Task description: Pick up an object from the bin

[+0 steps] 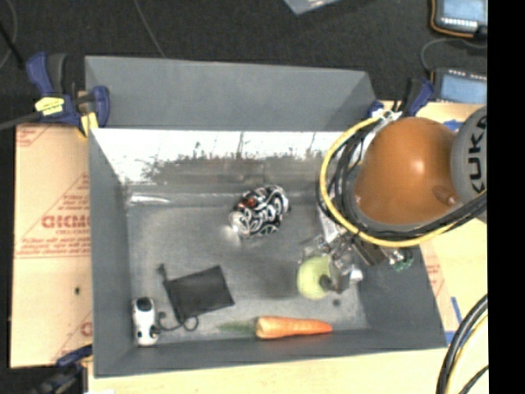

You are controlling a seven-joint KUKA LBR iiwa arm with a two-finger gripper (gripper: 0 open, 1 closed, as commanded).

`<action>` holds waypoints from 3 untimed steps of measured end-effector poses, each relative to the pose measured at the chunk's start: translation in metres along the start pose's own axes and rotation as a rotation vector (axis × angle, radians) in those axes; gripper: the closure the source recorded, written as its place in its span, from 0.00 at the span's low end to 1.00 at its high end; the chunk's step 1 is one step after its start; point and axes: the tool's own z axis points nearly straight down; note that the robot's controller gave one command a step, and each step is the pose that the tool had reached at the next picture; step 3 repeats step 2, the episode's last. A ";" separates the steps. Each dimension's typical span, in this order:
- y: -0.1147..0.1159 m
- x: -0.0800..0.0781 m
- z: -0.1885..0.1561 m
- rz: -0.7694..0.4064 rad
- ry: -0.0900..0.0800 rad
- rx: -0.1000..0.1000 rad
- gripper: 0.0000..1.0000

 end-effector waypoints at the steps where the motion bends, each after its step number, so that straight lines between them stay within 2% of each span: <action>1: 0.000 0.000 -0.002 -0.001 0.003 -0.002 1.00; 2: 0.005 0.004 -0.042 -0.139 -0.005 0.005 1.00; 3: 0.005 0.004 -0.042 -0.139 -0.005 0.005 1.00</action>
Offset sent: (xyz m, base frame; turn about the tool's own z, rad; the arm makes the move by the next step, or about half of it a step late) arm -0.0254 0.0092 0.0516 -0.5420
